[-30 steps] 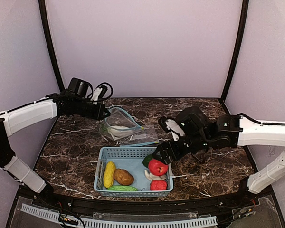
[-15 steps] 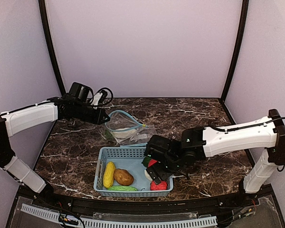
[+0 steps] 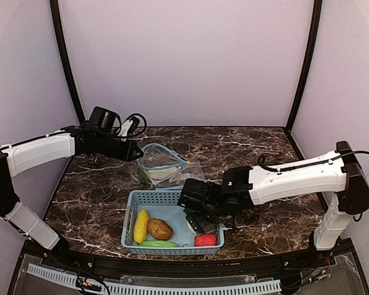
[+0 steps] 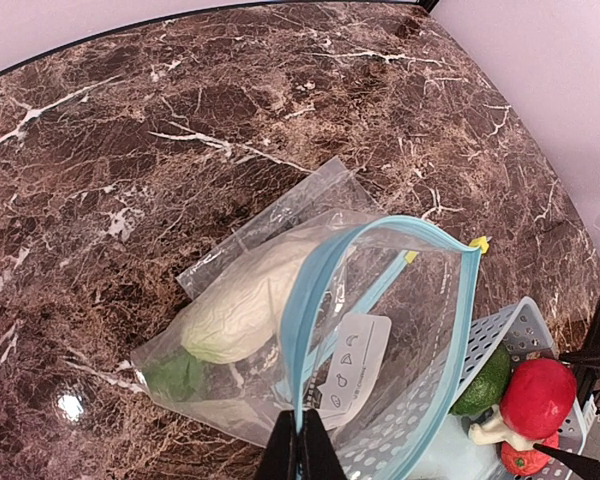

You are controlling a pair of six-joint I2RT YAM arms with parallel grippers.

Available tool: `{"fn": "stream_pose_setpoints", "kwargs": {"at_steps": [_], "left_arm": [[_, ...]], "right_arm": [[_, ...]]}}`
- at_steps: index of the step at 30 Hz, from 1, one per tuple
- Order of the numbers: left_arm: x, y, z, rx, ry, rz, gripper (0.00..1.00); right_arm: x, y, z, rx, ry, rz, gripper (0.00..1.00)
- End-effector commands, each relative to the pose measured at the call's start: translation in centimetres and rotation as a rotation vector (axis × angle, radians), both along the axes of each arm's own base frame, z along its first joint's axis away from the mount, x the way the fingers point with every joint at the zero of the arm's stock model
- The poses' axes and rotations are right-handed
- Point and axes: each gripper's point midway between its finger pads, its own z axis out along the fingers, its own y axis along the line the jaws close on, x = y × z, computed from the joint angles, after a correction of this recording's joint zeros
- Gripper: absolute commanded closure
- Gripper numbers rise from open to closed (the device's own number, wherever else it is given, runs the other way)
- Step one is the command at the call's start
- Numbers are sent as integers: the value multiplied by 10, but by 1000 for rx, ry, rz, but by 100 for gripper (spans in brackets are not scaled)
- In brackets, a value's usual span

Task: Place the food in the zip-top bag and seal the zipper
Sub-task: Pick up the fake fruit from the bin.

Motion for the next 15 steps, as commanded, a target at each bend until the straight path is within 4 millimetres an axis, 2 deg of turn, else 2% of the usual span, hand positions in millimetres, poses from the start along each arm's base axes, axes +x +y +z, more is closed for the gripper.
{"fn": "stream_pose_setpoints", "kwargs": {"at_steps": [1, 10, 15], "left_arm": [[-3, 4, 10, -15, -23, 4, 99], [-4, 3, 12, -19, -24, 0, 99], [-4, 3, 13, -21, -24, -2, 99]], "right_arm": [[1, 10, 4, -3, -40, 12, 10], [4, 15, -3, -34, -59, 14, 13], [7, 15, -4, -45, -73, -5, 18]]}}
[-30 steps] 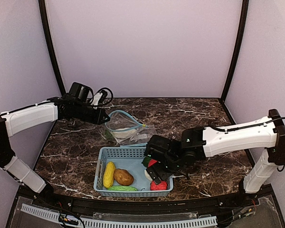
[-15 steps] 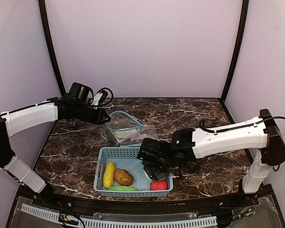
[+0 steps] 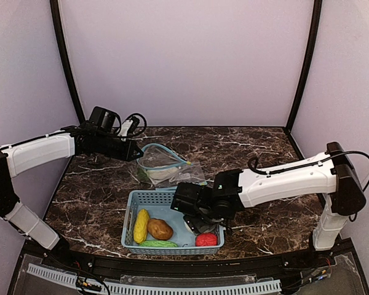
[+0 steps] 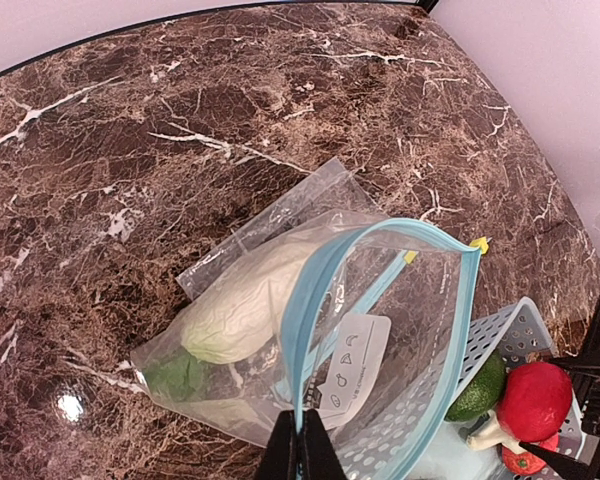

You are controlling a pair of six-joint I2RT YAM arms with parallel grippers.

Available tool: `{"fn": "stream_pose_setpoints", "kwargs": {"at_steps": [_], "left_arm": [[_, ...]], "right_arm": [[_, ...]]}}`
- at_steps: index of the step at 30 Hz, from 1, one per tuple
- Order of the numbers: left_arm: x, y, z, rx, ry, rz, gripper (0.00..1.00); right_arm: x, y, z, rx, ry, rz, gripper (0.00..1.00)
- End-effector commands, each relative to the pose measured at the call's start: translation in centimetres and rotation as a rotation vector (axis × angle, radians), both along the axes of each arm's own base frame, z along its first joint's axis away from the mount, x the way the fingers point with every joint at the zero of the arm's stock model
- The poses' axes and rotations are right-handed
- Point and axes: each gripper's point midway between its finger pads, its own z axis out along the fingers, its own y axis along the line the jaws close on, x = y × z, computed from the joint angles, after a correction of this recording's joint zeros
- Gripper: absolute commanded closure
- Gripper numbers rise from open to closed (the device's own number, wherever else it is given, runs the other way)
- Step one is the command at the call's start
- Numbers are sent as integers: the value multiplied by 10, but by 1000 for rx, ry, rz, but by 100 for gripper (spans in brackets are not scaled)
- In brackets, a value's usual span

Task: Place the food in the zip-top bag and seal the zipper
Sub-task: Pick up the fake fruit from the bin.

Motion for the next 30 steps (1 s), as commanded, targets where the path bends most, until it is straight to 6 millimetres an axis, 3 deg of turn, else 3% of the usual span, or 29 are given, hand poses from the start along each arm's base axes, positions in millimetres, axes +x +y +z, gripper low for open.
{"fn": "stream_pose_setpoints", "kwargs": {"at_steps": [1, 8, 14, 24, 30], "left_arm": [[-4, 3, 12, -19, -22, -2, 99], [-4, 3, 13, -21, -25, -4, 99], [-4, 3, 12, -20, -21, -5, 99], [-6, -1, 13, -37, -24, -30, 99], [-8, -4, 14, -51, -22, -45, 99]], "right_arm": [[2, 3, 3, -9, -31, -14, 20], [4, 1, 8, 1, -44, -33, 29], [4, 1, 18, 22, -54, -28, 30], [19, -12, 96, 184, -105, 45, 31], [45, 14, 130, 419, -66, 143, 31]]}}
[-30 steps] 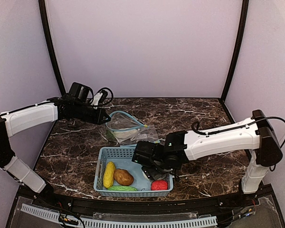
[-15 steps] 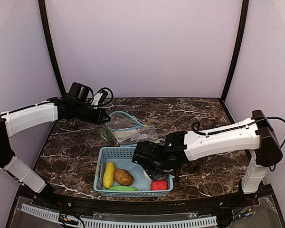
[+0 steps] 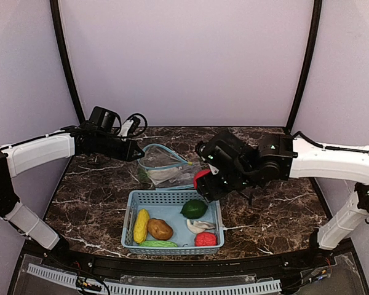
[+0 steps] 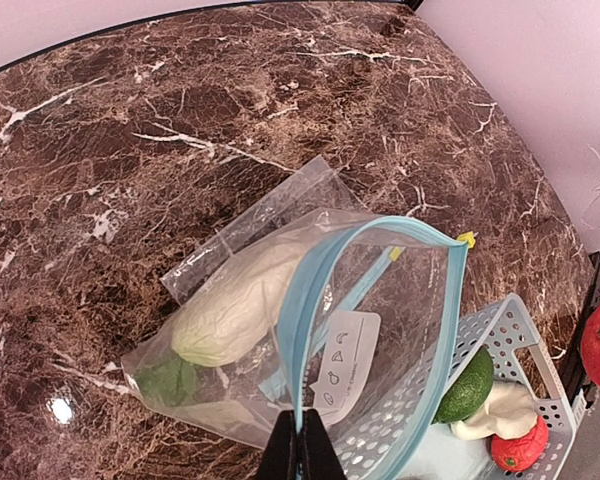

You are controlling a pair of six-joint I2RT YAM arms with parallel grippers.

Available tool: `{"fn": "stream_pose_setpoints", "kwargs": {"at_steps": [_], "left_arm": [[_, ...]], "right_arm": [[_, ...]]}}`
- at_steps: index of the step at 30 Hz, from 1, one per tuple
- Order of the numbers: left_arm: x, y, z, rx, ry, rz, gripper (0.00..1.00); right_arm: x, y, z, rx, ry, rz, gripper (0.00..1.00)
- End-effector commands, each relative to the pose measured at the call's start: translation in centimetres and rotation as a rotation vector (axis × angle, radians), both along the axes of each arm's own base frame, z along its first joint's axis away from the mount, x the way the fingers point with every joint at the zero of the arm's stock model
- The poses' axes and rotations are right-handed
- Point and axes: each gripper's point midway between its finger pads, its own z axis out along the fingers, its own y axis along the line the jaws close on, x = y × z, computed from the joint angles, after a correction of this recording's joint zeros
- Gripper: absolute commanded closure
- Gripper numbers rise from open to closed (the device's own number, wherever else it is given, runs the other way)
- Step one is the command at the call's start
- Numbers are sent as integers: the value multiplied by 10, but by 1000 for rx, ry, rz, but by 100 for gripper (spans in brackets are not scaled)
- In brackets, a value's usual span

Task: Place the food in the zip-top bag and seal the zipper
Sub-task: Pick up the fake fruit from the bin, then place the fake fruit in the zipper food storage bag.

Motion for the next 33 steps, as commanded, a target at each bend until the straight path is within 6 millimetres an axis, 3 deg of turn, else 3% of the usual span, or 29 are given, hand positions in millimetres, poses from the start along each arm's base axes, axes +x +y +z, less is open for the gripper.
{"fn": "stream_pose_setpoints", "kwargs": {"at_steps": [1, 7, 15, 21, 33], "left_arm": [[-4, 0, 13, -32, -32, -21, 99], [-4, -1, 13, -34, -30, -26, 99], [-5, -2, 13, -40, -27, -31, 99], [-5, -2, 13, -41, -25, -31, 99], [-7, -3, 13, -48, -21, -37, 99]], "right_arm": [[20, 36, 29, 200, 9, 135, 31], [55, 85, 62, 375, 2, 261, 32], [89, 138, 51, 383, 12, 327, 32], [116, 151, 42, 383, 8, 303, 32], [139, 159, -16, 281, 77, 253, 32]]}}
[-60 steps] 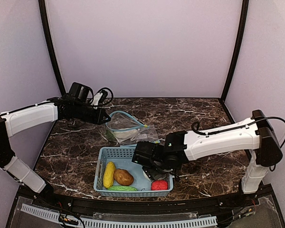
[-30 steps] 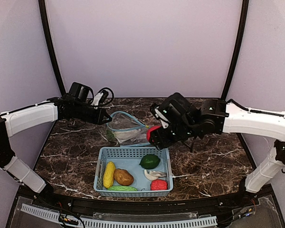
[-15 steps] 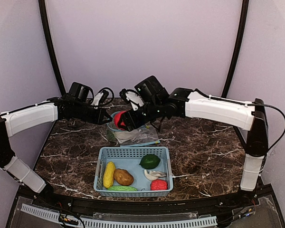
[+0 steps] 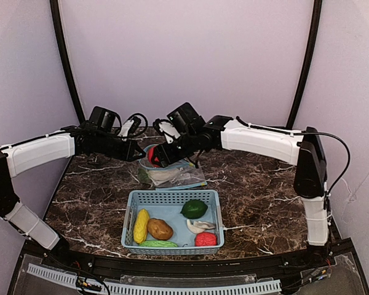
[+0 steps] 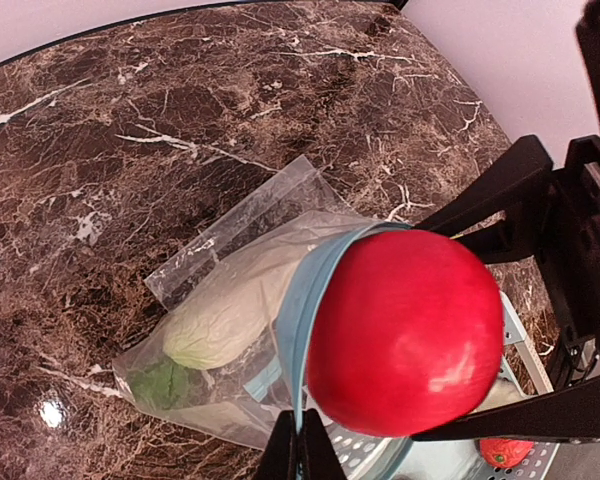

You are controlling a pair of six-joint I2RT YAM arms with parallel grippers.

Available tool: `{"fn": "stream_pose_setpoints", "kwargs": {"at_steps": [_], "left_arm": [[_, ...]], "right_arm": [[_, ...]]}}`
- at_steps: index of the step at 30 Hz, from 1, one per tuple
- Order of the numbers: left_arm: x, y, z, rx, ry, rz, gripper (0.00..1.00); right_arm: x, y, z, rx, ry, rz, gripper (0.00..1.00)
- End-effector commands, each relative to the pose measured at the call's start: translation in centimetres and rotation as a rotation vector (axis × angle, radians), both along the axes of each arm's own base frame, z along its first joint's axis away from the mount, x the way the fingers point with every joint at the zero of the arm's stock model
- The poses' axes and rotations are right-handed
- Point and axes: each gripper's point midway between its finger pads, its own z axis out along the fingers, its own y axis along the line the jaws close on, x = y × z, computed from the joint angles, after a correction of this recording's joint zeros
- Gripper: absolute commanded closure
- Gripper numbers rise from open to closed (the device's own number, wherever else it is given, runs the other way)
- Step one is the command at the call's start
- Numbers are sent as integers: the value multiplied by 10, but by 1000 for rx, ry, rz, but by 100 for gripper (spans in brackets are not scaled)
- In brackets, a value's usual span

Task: Place the food in the zip-top bag and seal the zipper
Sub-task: Place the fake fruit in the zipper food storage bag.

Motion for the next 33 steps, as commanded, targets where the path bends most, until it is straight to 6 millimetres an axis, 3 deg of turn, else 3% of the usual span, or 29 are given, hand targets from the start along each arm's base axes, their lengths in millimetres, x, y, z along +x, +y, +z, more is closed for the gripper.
{"fn": "stream_pose_setpoints", "kwargs": {"at_steps": [1, 6, 19, 26, 33], "left_arm": [[-3, 1, 11, -25, -28, -11, 99], [-3, 1, 11, -27, -24, -11, 99], [0, 10, 19, -1, -78, 30, 99], [-2, 3, 13, -21, -44, 2, 99], [-2, 1, 10, -29, -32, -10, 99]], "right_arm": [[8, 8, -12, -31, 4, 5, 32], [19, 3, -31, -109, -4, -37, 31], [44, -52, -67, -366, -22, -210, 27], [42, -48, -63, -346, -14, -196, 11], [32, -36, -36, -251, -3, -139, 4]]}}
